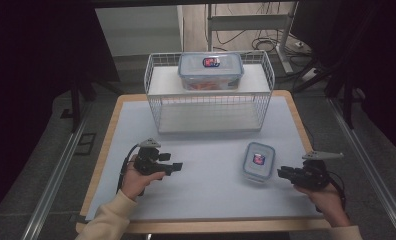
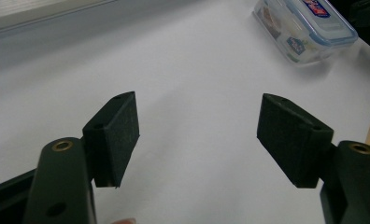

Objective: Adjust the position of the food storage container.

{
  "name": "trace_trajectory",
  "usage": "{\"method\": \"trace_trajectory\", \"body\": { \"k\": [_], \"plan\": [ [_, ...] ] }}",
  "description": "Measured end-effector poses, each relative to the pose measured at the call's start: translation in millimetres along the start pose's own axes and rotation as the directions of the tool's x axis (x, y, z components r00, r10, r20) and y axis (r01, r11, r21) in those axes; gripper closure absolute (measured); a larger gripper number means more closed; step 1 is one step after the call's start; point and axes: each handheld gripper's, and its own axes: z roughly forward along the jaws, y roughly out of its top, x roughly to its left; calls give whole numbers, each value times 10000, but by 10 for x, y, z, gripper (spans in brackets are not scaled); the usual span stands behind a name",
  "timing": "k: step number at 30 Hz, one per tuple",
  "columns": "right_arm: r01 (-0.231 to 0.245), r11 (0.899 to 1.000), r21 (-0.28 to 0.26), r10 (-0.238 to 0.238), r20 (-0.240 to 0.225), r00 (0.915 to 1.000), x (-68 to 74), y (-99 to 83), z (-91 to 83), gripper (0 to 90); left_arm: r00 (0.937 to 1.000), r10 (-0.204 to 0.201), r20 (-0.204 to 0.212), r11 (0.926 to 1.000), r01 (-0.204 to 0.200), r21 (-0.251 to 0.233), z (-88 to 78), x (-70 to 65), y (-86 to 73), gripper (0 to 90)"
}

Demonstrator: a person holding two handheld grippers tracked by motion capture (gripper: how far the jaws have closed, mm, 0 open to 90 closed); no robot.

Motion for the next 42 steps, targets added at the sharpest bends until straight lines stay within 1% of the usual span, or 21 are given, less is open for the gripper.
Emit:
{"method": "trace_trajectory", "body": {
  "k": [2, 5, 10, 16, 20, 22, 23, 25, 31, 33, 35, 36, 37, 38, 42],
  "plan": [
    [77, 9999, 109, -77, -20, 10000, -2, -3, 10, 811, 10000, 2, -3, 10000, -2, 54, 3, 8, -9, 293],
    [187, 9992, 350, -187, 7, 9998, 0, -13, 38, 850, 10000, -23, 1, 10000, 23, 92, -1, 11, -29, 293],
    [304, 9975, 633, -309, 68, 9995, 2, -28, 96, 890, 10000, -90, -36, 9999, 91, 62, -9, 27, -44, 294],
    [539, 9922, 1128, -555, 106, 9984, 37, -45, 239, 893, 10000, -94, -33, 9999, 95, 124, 4, 28, -49, 294],
    [681, 9892, 1298, -694, 51, 9976, 66, -45, 298, 894, 9999, -107, -19, 9999, 108, 97, 0, 32, -49, 296],
    [918, 9860, 1395, -918, -65, 9958, 102, -32, 325, 894, 9999, -104, -19, 9999, 105, 98, 0, 37, -50, 296],
    [1073, 9835, 1455, -1080, -31, 9941, 134, -25, 338, 894, 9999, -120, -2, 9999, 120, 96, 1, 37, -51, 296],
    [1152, 9822, 1483, -1119, -305, 9932, 187, -15, 368, 894, 9999, -132, -6, 9999, 132, 106, 3, 40, -53, 296],
    [1443, 9776, 1531, -1354, -671, 9885, 389, 25, 494, 894, 9999, -138, -29, 9999, 138, 103, 0, 45, -54, 297],
    [1325, 9812, 1400, -1233, -724, 9897, 450, 41, 549, 893, 9999, -130, -48, 9998, 131, 135, 6, 46, -58, 307],
    [1123, 9859, 1242, -1045, -674, 9922, 508, 61, 610, 893, 9999, -123, -41, 9998, 123, 166, 13, 49, -61, 311],
    [992, 9881, 1177, -922, -640, 9937, 549, 73, 651, 893, 9999, -162, -35, 9998, 163, 137, 15, 46, -62, 311],
    [1010, 9884, 1135, -950, -570, 9938, 566, 79, 672, 893, 9999, -152, -39, 9998, 153, 139, 15, 46, -62, 311],
    [838, 9914, 1005, -792, -489, 9957, 611, 94, 722, 893, 9999, -156, -35, 9998, 156, 135, 13, 46, -62, 311],
    [736, 9931, 917, -699, -431, 9966, 652, 109, 781, 893, 9998, -175, -40, 9997, 176, 145, 16, 56, -64, 310]
  ]
}}
